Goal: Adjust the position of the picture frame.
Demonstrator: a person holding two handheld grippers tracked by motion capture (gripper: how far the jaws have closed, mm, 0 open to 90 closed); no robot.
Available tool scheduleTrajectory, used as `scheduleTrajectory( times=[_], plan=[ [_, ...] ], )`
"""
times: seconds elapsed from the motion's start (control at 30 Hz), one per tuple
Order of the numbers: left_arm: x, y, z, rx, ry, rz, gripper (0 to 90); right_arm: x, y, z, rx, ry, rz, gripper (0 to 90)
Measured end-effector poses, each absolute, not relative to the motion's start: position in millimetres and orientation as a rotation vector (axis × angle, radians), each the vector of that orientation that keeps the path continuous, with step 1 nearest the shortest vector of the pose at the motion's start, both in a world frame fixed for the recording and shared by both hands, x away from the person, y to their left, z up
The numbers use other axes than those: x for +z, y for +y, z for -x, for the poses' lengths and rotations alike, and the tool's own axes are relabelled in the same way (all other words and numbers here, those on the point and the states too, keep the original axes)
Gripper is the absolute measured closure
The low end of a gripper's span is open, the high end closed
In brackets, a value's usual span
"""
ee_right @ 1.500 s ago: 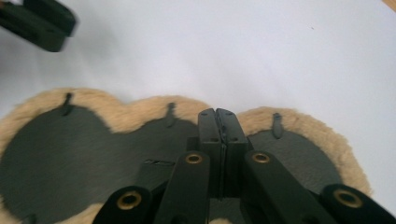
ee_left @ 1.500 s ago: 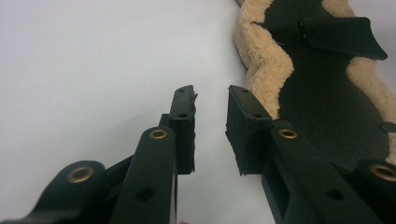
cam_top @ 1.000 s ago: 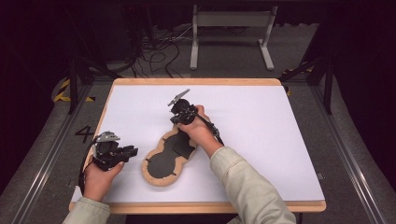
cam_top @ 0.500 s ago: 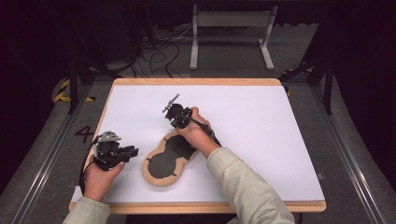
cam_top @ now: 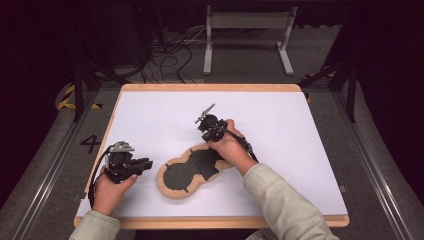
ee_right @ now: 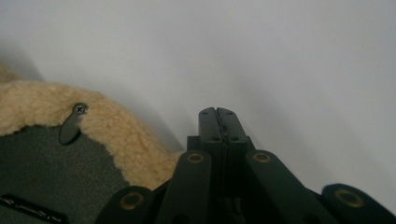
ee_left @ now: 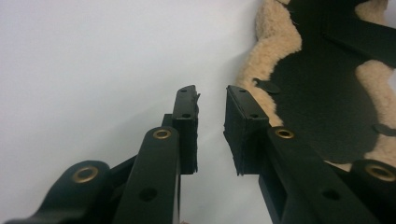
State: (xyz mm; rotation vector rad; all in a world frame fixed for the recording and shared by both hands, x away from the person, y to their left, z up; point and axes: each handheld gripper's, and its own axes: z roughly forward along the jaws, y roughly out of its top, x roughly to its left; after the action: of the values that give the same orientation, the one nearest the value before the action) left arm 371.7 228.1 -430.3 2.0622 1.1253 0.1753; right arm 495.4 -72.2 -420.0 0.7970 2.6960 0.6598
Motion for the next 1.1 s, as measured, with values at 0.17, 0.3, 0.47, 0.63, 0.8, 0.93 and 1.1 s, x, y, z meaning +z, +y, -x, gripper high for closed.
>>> scheduleTrajectory(
  times=[0.17, 0.3, 0.47, 0.63, 0.8, 0.93, 1.1],
  plan=[
    [-425.9, 218.0, -369.4, 0.143, 1.055, -2.088, 78.2, -419.5, -95.3, -483.9, 0.669, 2.701, -0.838, 90.0],
    [-422.0, 210.0, -366.5, 0.096, 0.989, -2.103, 81.2, -420.2, -106.2, -476.4, 0.694, 2.69, -0.884, 90.0],
    [-419.2, 196.7, -357.7, 0.053, 0.868, -2.144, 82.1, -419.4, -119.9, -469.2, 0.765, 2.661, -0.913, 90.0],
    [-420.6, 188.8, -349.1, 0.032, 0.796, -2.15, 81.5, -410.9, -136.2, -462.9, 0.906, 2.588, -0.925, 90.0],
    [-420.0, 180.3, -337.2, 0.015, 0.693, -2.183, 81.8, -396.2, -157.7, -448.2, 1.006, 2.524, -0.92, 90.0],
    [-421.0, 170.9, -331.8, 0.002, 0.638, -2.216, 82.5, -390.3, -170.4, -433.2, 1.101, 2.475, -0.882, 90.0],
    [-422.0, 157.8, -325.4, 0.03, 0.525, -2.284, 81.3, -388.0, -179.6, -417.1, 1.189, 2.449, -0.844, 90.0]
  ],
)
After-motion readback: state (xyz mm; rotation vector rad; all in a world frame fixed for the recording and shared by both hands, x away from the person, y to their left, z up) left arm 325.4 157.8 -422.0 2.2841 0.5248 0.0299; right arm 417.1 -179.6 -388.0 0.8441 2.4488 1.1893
